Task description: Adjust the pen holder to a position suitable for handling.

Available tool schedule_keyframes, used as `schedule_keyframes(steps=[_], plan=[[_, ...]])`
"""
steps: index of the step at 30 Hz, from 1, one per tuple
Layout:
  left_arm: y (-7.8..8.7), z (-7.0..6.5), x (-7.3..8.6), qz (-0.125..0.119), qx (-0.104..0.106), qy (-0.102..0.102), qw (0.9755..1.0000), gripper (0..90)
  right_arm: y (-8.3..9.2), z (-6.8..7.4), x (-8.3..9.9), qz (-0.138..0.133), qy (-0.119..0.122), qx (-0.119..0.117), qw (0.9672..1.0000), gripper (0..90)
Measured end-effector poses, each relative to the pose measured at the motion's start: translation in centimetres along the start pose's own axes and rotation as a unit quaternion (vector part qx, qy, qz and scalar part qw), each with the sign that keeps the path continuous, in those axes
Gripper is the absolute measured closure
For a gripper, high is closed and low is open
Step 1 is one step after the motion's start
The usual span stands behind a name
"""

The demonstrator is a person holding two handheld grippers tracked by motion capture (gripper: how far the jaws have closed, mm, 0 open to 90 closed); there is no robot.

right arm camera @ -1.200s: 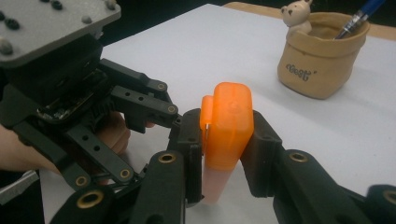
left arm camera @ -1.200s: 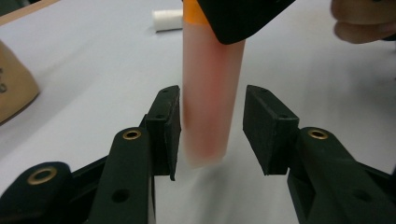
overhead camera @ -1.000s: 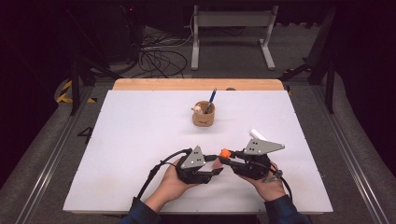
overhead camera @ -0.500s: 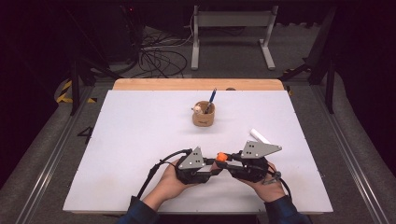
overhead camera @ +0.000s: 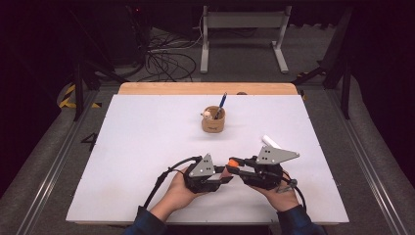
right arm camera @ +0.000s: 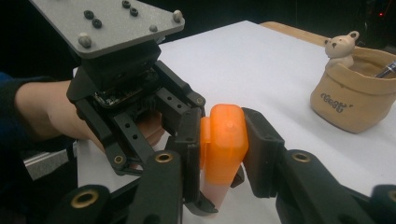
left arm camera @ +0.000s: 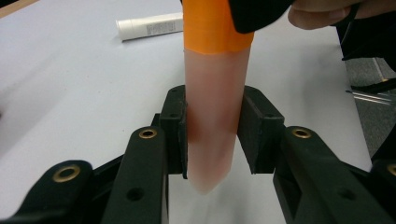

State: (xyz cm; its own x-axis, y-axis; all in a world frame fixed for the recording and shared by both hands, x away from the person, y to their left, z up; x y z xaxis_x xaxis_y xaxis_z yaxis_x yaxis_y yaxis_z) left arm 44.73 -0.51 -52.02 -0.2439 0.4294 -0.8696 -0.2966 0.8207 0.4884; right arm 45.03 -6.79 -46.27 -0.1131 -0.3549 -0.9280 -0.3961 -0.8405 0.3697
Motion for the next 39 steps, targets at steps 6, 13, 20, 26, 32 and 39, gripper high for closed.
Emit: schedule_keyframes(steps=[6,13,20,26,32,39], plan=[[-0.1,-0.4,0.1,-0.001,0.022,-0.004,0.9998,65.4,0.1,0.5,0.1,0.007,0.019,-0.018,0.9996,71.9],[0.0,-0.4,0.2,0.004,0.031,-0.004,0.9995,63.1,0.0,1.0,0.1,0.014,0.040,-0.024,0.9988,71.9],[0.0,-0.9,0.2,0.001,0.051,-0.016,0.9986,67.3,-0.1,1.5,-0.1,0.005,0.039,-0.046,0.9982,71.9],[-0.1,-0.7,0.2,0.011,0.041,-0.007,0.9991,68.3,-0.1,1.2,0.0,0.006,0.030,-0.041,0.9987,70.5],[-0.1,0.0,0.3,0.021,0.018,0.006,0.9996,68.9,-0.1,0.8,0.1,0.009,0.026,-0.027,0.9992,63.2],[0.1,0.8,-0.3,0.015,-0.003,0.017,0.9997,69.1,0.7,-0.8,-0.3,-0.010,0.000,0.020,0.9998,49.0]])
Point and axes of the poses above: each handheld gripper's, and its own axes: y roughly backward along the jaws, x roughly out of its underside, z roughly to its left, the point moved 10 cm from there along -y, roughly forward along the jaws, and after that the axes turned 7 degrees about y, right-handed, at the moved point
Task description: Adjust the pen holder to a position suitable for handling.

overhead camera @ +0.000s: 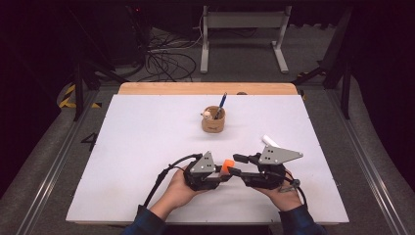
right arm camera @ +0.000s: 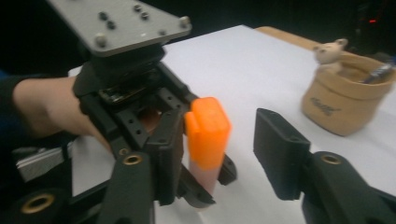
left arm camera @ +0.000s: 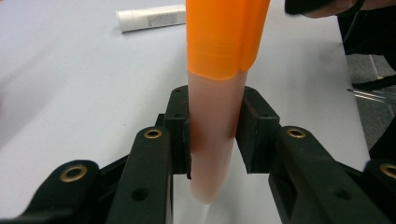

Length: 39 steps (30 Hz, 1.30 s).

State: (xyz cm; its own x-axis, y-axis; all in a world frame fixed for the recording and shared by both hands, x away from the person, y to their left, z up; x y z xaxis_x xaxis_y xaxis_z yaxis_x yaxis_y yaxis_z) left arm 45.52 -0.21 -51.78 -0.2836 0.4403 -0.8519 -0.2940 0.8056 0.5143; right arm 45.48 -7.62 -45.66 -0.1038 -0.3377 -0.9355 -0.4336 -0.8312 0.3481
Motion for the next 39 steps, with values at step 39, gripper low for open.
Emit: schedule_keyframes(steps=[39], plan=[[0.9,8.4,-6.2,-0.050,-0.099,0.012,0.9937,70.2,1.4,-3.4,0.7,0.007,-0.015,0.102,0.9947,12.8]])
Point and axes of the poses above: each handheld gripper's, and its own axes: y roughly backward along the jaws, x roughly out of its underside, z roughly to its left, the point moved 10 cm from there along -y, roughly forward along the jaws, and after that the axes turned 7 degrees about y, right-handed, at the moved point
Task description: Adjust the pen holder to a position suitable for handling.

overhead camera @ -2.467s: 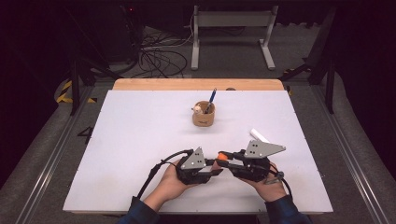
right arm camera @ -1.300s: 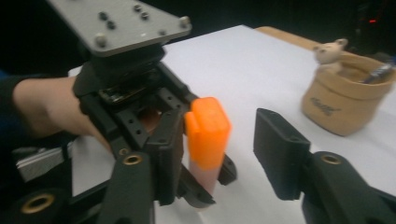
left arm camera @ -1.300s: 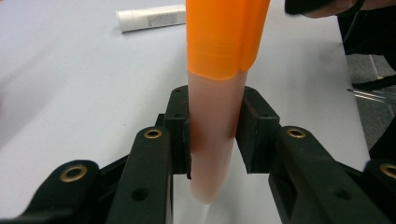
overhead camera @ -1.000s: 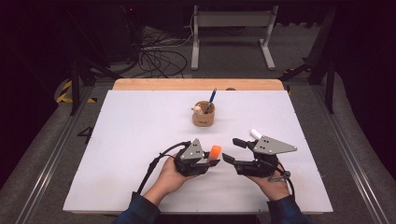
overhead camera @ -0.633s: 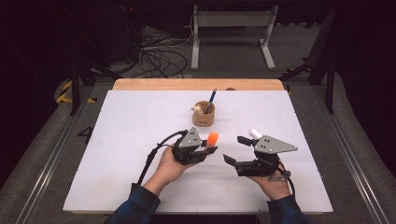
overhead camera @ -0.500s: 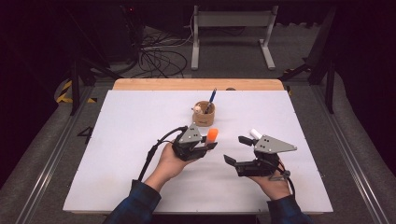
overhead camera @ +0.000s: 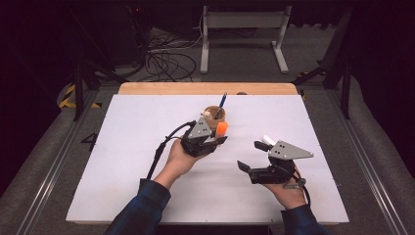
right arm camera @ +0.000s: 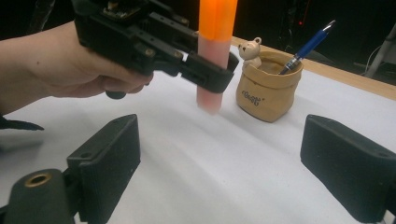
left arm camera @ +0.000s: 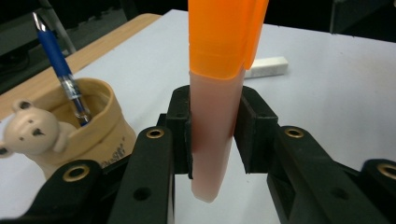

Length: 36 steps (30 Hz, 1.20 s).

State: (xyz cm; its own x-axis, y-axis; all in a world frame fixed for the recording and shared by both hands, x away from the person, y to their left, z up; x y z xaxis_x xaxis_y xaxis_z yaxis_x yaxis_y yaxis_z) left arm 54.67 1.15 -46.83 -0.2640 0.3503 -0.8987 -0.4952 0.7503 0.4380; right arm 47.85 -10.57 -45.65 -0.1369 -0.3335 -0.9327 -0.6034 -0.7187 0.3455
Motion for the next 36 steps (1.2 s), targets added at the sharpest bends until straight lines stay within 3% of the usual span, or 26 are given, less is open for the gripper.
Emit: schedule_keyframes(steps=[9,24,27,36], plan=[[-0.4,1.7,-1.8,-0.019,-0.025,0.004,0.9995,70.6,0.2,-0.3,0.0,0.000,-0.001,0.006,1.0000,12.6],[-1.9,4.5,-3.0,-0.024,-0.055,0.018,0.9981,71.8,0.4,-0.6,0.2,0.001,-0.003,0.008,1.0000,12.3],[-2.3,5.3,-3.2,-0.023,-0.068,0.011,0.9974,72.1,0.5,-0.8,0.1,-0.002,-0.006,0.010,0.9999,12.3],[-3.3,6.6,-3.7,-0.032,-0.088,0.025,0.9953,73.7,0.6,-1.1,0.3,-0.001,-0.009,0.012,0.9999,12.3]])
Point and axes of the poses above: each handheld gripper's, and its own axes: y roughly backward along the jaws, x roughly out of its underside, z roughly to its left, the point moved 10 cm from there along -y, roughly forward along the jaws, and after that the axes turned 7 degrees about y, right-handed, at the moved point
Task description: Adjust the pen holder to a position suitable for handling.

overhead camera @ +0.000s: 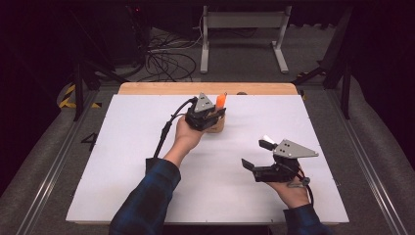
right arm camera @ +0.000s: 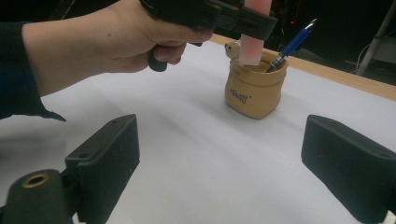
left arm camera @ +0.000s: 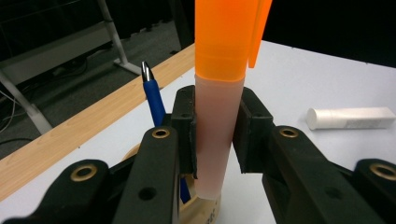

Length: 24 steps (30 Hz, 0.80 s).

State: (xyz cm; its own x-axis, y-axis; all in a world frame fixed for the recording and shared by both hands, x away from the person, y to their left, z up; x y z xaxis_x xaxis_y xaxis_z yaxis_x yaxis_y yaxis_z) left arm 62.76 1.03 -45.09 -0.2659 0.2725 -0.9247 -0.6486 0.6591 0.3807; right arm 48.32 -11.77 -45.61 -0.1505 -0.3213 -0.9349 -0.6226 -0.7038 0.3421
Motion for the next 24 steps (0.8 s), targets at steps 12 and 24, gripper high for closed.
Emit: schedule_keyframes(steps=[12,24], plan=[[-1.7,1.1,0.7,-0.003,-0.019,0.019,0.9996,75.0,0.0,0.0,0.1,0.001,0.000,-0.001,1.0000,12.3],[-2.9,1.0,1.6,0.009,-0.029,0.025,0.9992,74.8,0.1,-0.1,0.1,0.000,0.000,-0.001,1.0000,12.3]])
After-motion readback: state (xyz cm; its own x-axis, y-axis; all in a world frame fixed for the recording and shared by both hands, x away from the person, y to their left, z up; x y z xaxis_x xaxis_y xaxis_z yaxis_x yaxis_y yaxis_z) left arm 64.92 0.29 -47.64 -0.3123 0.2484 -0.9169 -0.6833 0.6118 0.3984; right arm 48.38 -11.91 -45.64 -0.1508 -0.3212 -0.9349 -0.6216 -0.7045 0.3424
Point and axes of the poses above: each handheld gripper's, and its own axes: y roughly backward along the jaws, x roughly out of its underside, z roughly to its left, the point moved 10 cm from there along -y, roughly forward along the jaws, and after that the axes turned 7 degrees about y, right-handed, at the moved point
